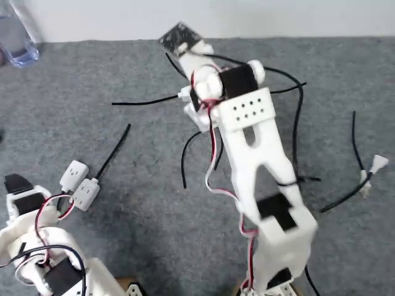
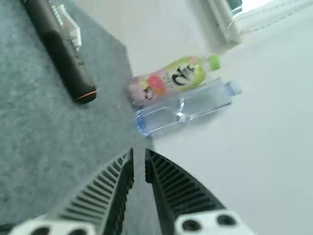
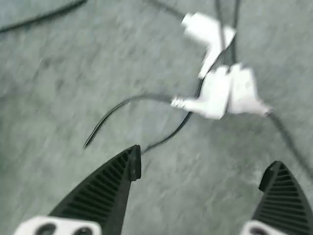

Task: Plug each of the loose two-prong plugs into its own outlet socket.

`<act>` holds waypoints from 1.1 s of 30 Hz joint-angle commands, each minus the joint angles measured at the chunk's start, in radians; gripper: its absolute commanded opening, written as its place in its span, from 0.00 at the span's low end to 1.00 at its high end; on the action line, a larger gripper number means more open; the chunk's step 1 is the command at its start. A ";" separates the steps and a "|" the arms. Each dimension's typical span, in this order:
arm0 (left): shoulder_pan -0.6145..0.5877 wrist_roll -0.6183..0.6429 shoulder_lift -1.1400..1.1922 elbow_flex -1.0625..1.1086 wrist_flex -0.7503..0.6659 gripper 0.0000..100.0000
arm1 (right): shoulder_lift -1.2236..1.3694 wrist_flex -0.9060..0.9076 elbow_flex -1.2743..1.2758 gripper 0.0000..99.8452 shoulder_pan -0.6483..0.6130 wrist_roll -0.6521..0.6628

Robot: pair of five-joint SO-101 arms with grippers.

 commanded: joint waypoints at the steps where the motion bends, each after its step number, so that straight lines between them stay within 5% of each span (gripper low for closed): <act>1: 0.057 -0.135 -0.012 -0.056 0.057 0.04 | -0.202 0.045 0.192 0.37 -0.027 -0.014; 7: 0.083 -0.519 -0.012 -0.064 0.072 0.04 | -0.437 0.044 0.434 0.37 -0.058 -0.015; 15: 0.083 -0.695 -0.012 -0.107 0.212 0.04 | -0.720 0.042 0.735 0.37 -0.059 -0.040; 20: 0.084 -1.005 -0.012 -0.188 0.322 0.04 | -0.914 0.035 0.921 0.37 -0.058 -0.037; 28: 0.084 -1.059 -0.012 -0.232 0.410 0.05 | -1.228 -0.142 1.234 0.37 -0.053 0.012; 33: 0.084 -1.235 -0.012 -0.196 0.407 0.08 | -1.414 -0.328 1.494 0.37 -0.053 0.078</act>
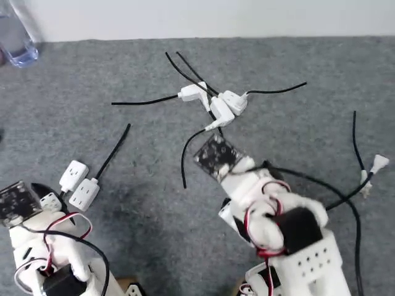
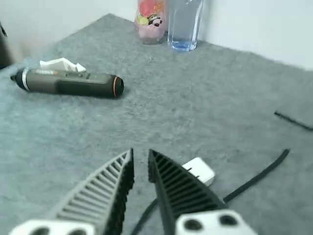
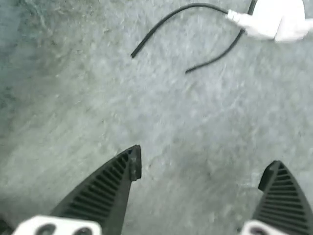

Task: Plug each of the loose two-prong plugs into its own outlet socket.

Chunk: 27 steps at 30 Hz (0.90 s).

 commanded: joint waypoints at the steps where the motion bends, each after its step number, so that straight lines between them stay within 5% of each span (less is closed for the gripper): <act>1: 0.008 -0.078 -0.012 0.008 -0.003 0.09 | -0.128 -0.131 0.144 0.37 0.002 0.040; 16: 0.002 -0.196 -0.012 0.239 -0.097 0.11 | -0.736 -0.437 0.729 0.37 0.015 0.066; 27: -0.002 -0.203 -0.011 0.323 -0.144 0.11 | -0.743 -0.595 0.924 0.37 0.114 0.014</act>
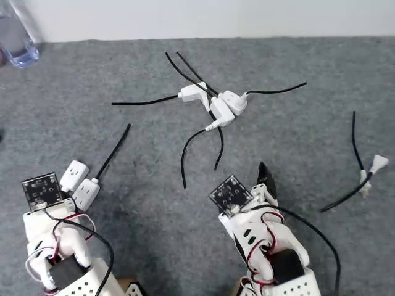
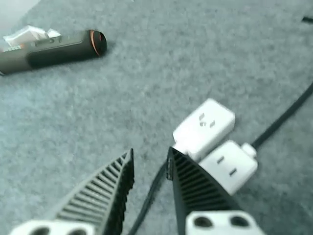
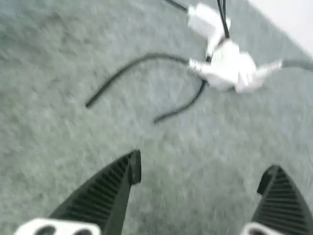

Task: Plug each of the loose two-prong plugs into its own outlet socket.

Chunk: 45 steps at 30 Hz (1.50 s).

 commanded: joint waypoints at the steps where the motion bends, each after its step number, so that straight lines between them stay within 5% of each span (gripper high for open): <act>1: -0.008 -0.011 -0.011 -0.001 0.011 0.11 | -0.008 -0.074 0.052 0.37 0.021 0.012; 11: 0.021 -0.110 -0.009 -0.271 0.080 0.11 | -0.008 -0.094 0.077 0.37 0.015 0.038; 17: 0.152 -0.147 -0.005 -0.558 0.290 0.11 | -0.008 -0.093 0.077 0.37 0.016 0.040; 25: 0.379 -0.434 -0.003 -0.628 0.379 0.11 | -0.008 -0.093 0.077 0.37 0.016 0.040; 31: 0.417 -0.548 0.009 -0.700 0.416 0.11 | -0.008 -0.091 0.077 0.37 0.016 0.040; 45: 0.450 -0.715 0.783 -1.386 0.756 0.11 | -0.008 -0.091 0.077 0.37 0.016 0.040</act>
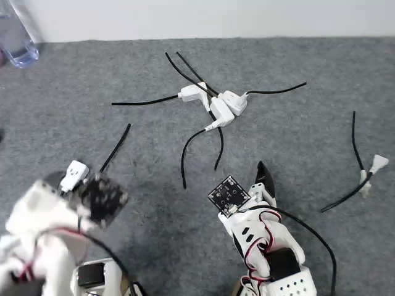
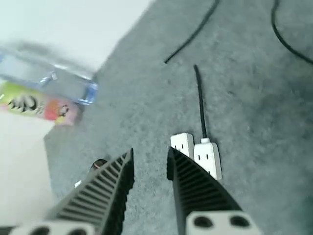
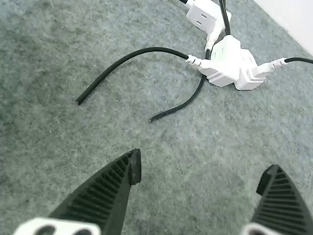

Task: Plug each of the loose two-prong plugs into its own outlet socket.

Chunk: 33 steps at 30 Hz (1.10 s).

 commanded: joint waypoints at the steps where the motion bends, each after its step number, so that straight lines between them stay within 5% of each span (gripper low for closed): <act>1: 0.017 -0.058 0.183 -0.099 0.026 0.11 | -0.007 -0.018 0.017 0.37 0.008 0.009; 12: -0.117 -0.152 0.499 -0.125 -0.229 0.11 | -0.007 -0.018 0.017 0.37 0.010 0.009; 20: -0.135 -0.261 0.872 -0.134 -0.269 0.11 | -0.007 -0.018 0.017 0.37 0.012 0.009; 33: -0.261 -0.195 1.439 -0.312 -0.361 0.11 | -0.007 -0.018 0.017 0.37 0.008 0.011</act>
